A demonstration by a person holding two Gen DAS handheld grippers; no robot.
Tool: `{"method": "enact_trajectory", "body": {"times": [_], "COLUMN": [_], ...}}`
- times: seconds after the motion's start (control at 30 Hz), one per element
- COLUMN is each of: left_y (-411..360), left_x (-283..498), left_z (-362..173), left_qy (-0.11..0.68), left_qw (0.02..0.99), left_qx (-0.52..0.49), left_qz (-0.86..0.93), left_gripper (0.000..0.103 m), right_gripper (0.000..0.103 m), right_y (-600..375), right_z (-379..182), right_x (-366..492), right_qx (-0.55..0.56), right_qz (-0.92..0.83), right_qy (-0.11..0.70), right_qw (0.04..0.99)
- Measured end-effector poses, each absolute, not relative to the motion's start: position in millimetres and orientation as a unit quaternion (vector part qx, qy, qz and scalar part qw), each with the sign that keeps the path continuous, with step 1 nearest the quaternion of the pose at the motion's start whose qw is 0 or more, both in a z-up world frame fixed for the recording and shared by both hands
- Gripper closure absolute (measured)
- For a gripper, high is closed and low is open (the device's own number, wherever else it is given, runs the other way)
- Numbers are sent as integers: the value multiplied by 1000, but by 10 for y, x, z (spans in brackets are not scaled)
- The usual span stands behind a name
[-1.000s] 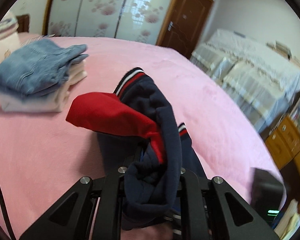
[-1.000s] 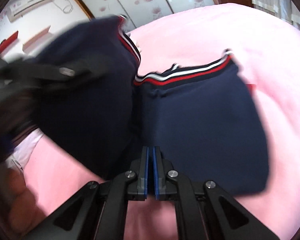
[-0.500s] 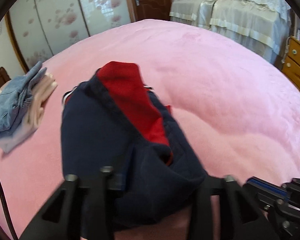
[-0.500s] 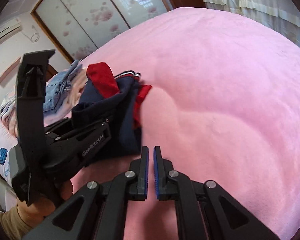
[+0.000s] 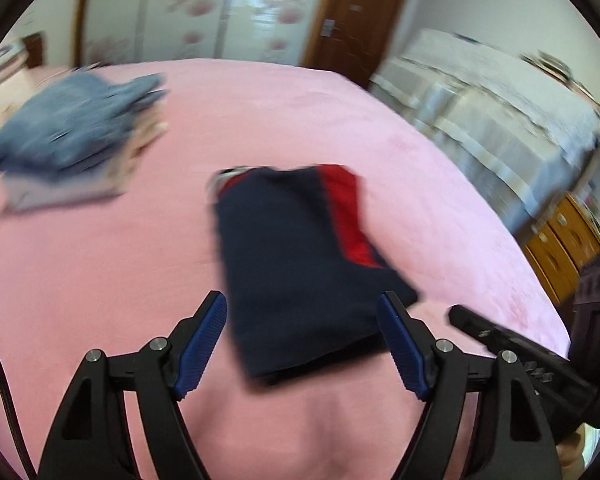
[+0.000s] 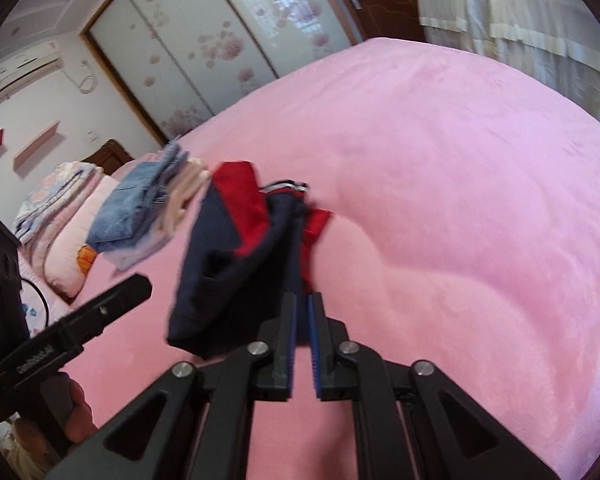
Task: Fold large clothes
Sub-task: 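Press the folded jacket flat with the right gripper while the left gripper releases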
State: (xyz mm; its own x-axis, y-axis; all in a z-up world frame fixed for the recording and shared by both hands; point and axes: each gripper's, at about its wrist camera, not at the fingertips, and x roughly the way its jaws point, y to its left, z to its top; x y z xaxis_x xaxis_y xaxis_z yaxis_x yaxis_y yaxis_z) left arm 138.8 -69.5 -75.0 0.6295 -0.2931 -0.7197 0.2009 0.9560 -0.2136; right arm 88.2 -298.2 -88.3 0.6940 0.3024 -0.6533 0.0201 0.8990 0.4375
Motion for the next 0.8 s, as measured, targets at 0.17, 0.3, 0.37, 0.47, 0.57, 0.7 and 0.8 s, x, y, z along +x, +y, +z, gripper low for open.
{"method": "enact_trajectory", "body": {"times": [0.17,0.3,0.37,0.47,0.57,0.7,0.8], "left_y": [-368,-351,-408,-492,-627,-847,-957], "left_x": [1485,1522,1538,1596,1637,1716,1758], "left_z": [-911,-1016,-1058,-1075,-1067,-1288,-1494], "left_qy": [435,445,446,442,430,446,467], "left_qw": [895,890,890,892,897,889,878], "left_qx": [-64,-68,-58,-45,-38,6,18], "left_qz": [-72,-74,-79,-86,-95,-97,-106], "left_gripper": [27,27,27,27,27,27,27], "right_gripper": [65,65,65,90,91,91,88], "right_y": [-2672,-2411,-2336,-2290,-2475,-2830,-2962], "right_z": [-693,-700,-789,-884,-811,-1293,-1612], "right_x": [992,1174,1266,1342,1226,1267,1254], "right_qx": [185,137,124,105,139,187,227], "right_qz": [102,94,85,89,87,42,47], "right_qy": [364,386,406,419,378,426,466], "right_qw": [907,908,901,898,911,884,854]}}
